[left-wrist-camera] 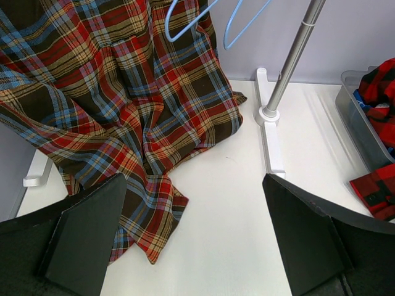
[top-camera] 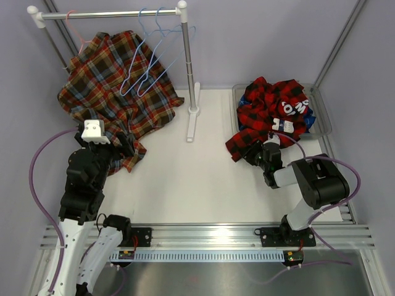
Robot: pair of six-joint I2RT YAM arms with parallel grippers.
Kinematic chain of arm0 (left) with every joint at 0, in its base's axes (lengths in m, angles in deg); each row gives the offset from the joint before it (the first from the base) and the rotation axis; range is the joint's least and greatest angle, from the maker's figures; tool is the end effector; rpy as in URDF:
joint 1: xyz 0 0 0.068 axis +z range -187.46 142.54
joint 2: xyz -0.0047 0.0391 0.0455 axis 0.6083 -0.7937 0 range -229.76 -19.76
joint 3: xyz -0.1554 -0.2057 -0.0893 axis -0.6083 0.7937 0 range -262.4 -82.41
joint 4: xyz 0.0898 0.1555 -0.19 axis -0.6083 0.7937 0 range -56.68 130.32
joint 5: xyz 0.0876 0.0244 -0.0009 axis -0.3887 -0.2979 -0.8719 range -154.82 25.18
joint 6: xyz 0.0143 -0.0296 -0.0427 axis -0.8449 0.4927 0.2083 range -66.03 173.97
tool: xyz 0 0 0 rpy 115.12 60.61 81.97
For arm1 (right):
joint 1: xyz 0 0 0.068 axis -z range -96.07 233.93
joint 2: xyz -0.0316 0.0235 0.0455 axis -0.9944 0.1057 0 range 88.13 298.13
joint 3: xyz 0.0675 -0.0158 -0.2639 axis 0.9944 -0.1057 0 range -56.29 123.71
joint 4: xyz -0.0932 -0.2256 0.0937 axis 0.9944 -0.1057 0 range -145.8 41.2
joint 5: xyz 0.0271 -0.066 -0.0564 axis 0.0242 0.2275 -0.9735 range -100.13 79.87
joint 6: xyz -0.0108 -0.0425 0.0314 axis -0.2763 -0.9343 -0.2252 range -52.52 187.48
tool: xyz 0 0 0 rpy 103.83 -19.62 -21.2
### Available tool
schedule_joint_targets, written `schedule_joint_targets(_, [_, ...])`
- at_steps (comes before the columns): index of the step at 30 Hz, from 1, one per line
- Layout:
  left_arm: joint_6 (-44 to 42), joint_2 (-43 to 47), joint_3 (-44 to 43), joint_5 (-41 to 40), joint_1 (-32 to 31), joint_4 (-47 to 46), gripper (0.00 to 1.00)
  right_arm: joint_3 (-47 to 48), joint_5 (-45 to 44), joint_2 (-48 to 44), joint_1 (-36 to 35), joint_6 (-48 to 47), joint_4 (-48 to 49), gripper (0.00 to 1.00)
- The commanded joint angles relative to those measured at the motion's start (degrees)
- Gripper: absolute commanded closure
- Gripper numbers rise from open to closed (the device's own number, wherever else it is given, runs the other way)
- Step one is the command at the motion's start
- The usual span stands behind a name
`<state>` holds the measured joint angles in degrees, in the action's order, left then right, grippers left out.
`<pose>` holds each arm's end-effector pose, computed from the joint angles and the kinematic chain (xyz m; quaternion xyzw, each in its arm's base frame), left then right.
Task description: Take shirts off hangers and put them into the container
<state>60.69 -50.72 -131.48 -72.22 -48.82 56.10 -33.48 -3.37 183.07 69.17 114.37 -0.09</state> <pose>0.1153 -0.0185 0.3737 -0.0140 0.7349 -0.0594 0.6754 0.2653 0.0742 0.1184 0.1998 0.8108 0.3232 0.4452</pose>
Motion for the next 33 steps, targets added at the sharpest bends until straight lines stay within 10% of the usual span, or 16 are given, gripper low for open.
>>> schedule_joint_targets(1, [0.05,-0.50,0.65,-0.78,-0.25,-3.10,0.01,-0.04,-0.44,-0.71,-0.35,-0.57,6.13,0.70])
schedule_joint_targets(6, [0.05,-0.42,0.65,-0.69,-0.25,-3.10,0.01,-1.01,0.62,-5.98,-0.35,-2.50,3.69,0.99])
schedule_joint_targets(18, [0.05,-0.50,0.65,-0.60,-0.25,-3.10,0.01,14.70,-2.01,-29.63,-0.18,-11.64,-34.88,1.00])
schedule_joint_targets(33, [0.05,-0.33,0.74,-0.42,-0.25,-3.10,0.01,59.24,2.20,5.68,12.04,-15.42,-54.14,1.00])
